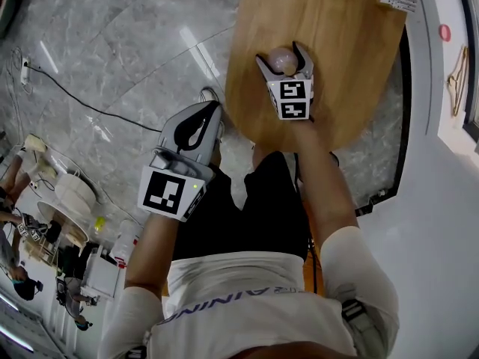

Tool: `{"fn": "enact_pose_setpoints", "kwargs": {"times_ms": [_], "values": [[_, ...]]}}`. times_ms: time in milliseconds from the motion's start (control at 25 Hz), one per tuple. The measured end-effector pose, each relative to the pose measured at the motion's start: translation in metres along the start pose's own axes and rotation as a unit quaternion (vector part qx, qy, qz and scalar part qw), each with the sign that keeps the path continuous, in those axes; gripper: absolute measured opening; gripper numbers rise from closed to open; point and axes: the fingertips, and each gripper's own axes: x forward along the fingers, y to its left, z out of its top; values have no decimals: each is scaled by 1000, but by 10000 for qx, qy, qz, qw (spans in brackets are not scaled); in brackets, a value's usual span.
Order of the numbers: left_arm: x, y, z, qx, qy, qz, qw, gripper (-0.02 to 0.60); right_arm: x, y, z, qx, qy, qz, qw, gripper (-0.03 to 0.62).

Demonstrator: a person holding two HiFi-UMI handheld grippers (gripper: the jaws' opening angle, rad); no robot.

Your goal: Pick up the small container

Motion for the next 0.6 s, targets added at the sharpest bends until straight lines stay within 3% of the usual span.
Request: {"fn": "enact_pose_setpoints", "kwargs": {"times_ms": [280, 600], "values": [[-4, -13, 14, 80, -107, 0, 9999, 0, -17, -4, -1, 162, 24, 75, 9998, 430], [-17, -35, 49, 211, -443, -75, 9988, 0, -103, -11, 48, 263, -531, -22, 9982, 431]]}}
